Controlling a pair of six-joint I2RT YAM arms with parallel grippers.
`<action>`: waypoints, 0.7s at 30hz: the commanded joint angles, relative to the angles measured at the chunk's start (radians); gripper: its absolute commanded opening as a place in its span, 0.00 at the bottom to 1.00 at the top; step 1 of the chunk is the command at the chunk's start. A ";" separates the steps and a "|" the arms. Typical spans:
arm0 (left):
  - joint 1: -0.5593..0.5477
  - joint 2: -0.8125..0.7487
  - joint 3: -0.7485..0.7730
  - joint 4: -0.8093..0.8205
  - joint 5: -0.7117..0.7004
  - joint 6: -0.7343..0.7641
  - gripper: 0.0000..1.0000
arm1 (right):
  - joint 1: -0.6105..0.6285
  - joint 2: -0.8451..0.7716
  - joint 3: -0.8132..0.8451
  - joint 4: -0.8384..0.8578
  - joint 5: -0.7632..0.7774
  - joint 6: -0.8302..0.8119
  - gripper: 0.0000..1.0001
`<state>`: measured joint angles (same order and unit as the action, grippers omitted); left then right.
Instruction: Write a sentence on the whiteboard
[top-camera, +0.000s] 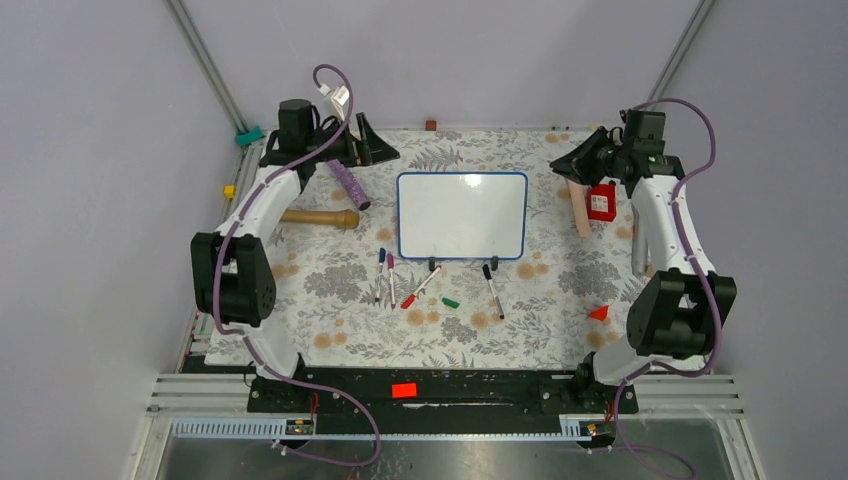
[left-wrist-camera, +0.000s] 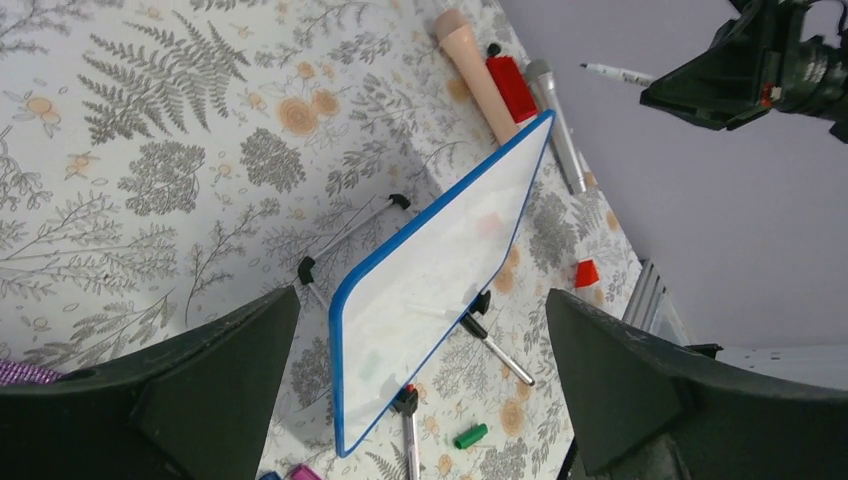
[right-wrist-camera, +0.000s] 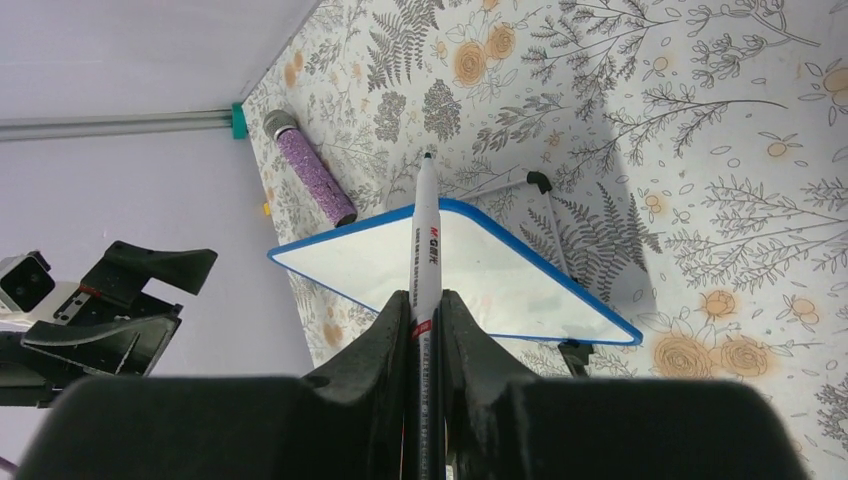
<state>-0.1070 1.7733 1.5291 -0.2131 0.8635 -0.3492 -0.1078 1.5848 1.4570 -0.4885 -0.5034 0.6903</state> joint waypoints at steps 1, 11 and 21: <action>0.021 -0.082 -0.154 0.488 0.151 -0.265 0.93 | -0.003 -0.110 -0.046 -0.005 0.026 -0.018 0.00; 0.024 -0.151 -0.442 1.120 0.282 -0.702 0.90 | 0.002 -0.352 -0.242 -0.003 0.044 -0.024 0.00; 0.033 -0.075 -0.520 1.673 0.306 -1.023 0.70 | 0.003 -0.529 -0.330 -0.034 0.068 -0.057 0.00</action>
<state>-0.0841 1.6897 1.0363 1.2598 1.1511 -1.2831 -0.1066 1.1194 1.1294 -0.4999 -0.4595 0.6735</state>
